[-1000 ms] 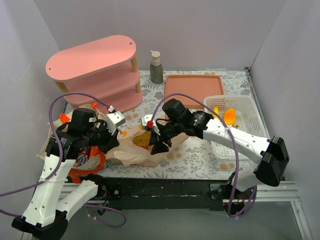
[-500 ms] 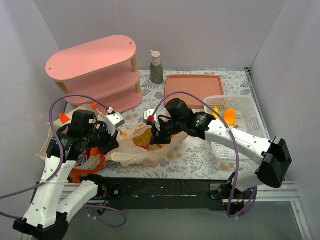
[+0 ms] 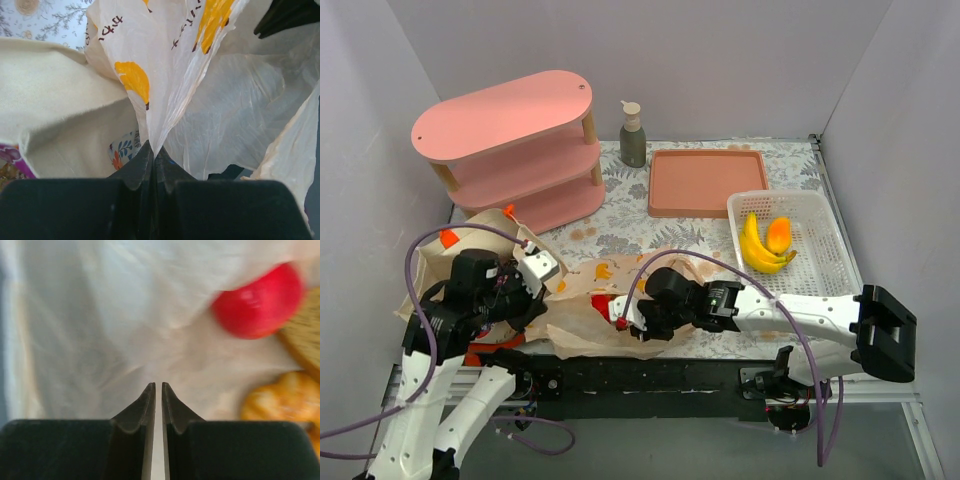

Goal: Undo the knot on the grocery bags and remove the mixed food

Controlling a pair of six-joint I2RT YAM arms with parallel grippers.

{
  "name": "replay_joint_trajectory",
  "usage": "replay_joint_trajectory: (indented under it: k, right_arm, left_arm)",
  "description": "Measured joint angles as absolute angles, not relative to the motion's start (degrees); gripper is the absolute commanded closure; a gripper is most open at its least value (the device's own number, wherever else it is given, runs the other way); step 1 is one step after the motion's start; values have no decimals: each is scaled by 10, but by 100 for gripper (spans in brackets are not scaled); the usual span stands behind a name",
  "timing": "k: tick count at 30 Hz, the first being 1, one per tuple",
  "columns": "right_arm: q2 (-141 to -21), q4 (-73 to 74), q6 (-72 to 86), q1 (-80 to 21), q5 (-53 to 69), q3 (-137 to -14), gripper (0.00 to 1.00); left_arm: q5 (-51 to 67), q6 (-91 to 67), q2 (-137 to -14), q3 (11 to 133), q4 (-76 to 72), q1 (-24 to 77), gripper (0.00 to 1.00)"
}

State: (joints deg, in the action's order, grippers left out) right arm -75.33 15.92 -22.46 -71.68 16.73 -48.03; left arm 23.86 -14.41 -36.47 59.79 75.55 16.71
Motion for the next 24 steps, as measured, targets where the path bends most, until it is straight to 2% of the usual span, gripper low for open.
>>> replay_joint_trajectory:
  k: [3, 10, 13, 14, 17, 20, 24]
  right_arm:
    - [-755, 127, -222, -701, 131, -486, 85]
    - [-823, 61, -166, -658, 82, -535, 85]
    - [-867, 45, -145, -643, 77, -554, 71]
    - [-881, 42, -137, -639, 79, -560, 60]
    - [-912, 39, -116, -634, 89, -575, 42]
    - [-934, 36, -87, -635, 103, -586, 31]
    - [-943, 32, -53, -635, 128, -595, 28]
  left_arm:
    - [230, -145, -333, 597, 760, 167, 100]
    - [225, -154, -342, 597, 766, 166, 100]
    - [225, -154, -342, 597, 766, 166, 100]
    - [225, -154, -342, 597, 766, 166, 100]
    - [225, -154, -342, 597, 766, 165, 100]
    - [225, -154, -340, 597, 766, 162, 100]
    - [227, -155, -335, 597, 766, 157, 100]
